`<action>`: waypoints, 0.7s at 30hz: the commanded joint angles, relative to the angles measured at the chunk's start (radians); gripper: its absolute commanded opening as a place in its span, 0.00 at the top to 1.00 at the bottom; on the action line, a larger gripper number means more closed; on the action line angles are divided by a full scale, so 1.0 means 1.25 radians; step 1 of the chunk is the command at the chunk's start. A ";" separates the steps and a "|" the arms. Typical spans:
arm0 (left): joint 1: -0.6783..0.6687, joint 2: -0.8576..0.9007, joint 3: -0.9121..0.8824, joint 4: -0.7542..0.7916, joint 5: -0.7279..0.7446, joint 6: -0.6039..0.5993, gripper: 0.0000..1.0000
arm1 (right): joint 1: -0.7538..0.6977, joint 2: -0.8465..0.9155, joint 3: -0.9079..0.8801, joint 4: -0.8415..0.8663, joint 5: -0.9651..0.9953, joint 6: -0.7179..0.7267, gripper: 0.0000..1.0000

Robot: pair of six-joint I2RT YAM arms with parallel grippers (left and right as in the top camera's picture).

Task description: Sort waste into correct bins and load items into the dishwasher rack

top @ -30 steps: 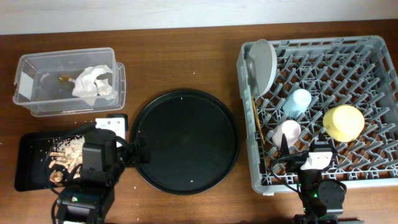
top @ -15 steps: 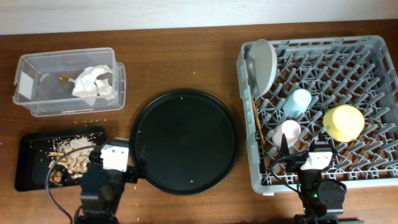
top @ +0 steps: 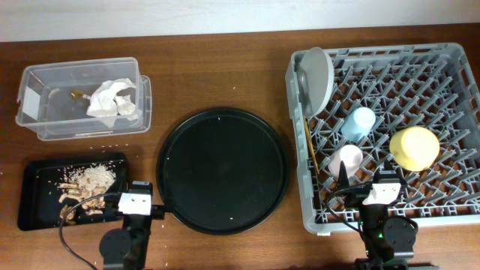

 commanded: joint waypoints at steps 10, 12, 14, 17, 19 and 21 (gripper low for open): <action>0.026 -0.054 -0.006 -0.027 -0.042 0.028 0.01 | -0.005 -0.007 -0.007 -0.002 0.004 0.001 0.01; 0.026 -0.054 -0.006 -0.027 -0.042 0.028 0.01 | -0.005 -0.007 -0.007 -0.002 0.004 0.001 0.02; 0.026 -0.054 -0.006 -0.028 -0.042 0.028 0.01 | -0.005 -0.007 -0.007 -0.002 0.004 0.001 0.01; 0.026 -0.054 -0.006 -0.028 -0.047 0.005 0.01 | -0.005 -0.007 -0.007 -0.002 0.004 0.001 0.01; 0.026 -0.054 -0.006 -0.027 -0.069 -0.061 0.01 | -0.005 -0.007 -0.007 -0.002 0.004 0.001 0.01; 0.026 -0.054 -0.006 -0.027 -0.073 -0.100 0.01 | -0.005 -0.007 -0.007 -0.002 0.004 0.001 0.01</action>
